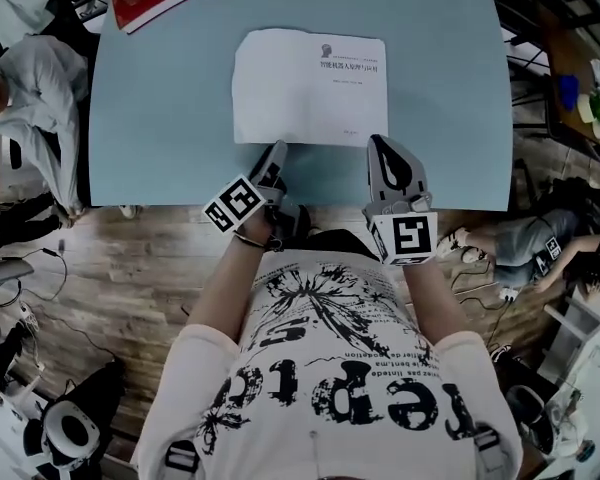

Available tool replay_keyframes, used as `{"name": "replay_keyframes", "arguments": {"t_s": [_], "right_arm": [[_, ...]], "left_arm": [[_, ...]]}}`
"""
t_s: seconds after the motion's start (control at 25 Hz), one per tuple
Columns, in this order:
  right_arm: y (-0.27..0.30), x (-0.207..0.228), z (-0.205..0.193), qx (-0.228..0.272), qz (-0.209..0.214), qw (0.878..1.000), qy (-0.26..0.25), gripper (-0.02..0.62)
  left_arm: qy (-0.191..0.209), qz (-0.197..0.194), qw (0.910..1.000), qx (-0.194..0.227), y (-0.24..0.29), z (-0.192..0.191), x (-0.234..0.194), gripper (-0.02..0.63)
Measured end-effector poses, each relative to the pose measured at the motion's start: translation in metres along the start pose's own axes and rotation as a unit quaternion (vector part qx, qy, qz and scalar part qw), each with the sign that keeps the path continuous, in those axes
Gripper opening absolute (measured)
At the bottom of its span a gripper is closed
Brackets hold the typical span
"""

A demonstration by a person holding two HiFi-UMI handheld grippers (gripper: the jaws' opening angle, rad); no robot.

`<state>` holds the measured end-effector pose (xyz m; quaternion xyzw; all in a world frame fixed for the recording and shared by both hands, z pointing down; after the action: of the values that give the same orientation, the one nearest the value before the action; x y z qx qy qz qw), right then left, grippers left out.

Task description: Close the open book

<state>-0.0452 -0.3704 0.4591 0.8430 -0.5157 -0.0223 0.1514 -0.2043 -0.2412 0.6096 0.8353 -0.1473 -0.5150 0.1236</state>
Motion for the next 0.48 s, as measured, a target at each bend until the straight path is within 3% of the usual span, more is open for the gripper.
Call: {"name": "replay_keyframes", "arguments": {"t_s": [0.24,0.36,0.48], "right_arm": [[0.006,0.012,0.007,0.001,0.0,1.0,-0.009,0.011],[0.005,0.018,0.011,0.003,0.004,1.0,-0.015,0.011],[0.0,0.032,0.015,0.01,-0.005,1.0,-0.024,0.011]], "left_arm": [[-0.105,-0.004,0.994,0.031,0.015,0.001,-0.007,0.178],[-0.136,-0.007,0.9888,0.062,0.017,0.004,-0.008,0.167],[-0.15,0.006,0.9846,0.09,0.015,0.003,-0.005,0.095]]}}
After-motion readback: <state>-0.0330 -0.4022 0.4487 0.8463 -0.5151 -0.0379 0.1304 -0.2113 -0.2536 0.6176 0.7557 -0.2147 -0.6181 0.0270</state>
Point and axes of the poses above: the fingertips, and each gripper's own axes: y forward along the fingers, x to its right, z out of its top, the point moved 5 cm from there along -y, backward along the fingers, and after that the axes turned 13 degrees about y, right-handed, at the moved point
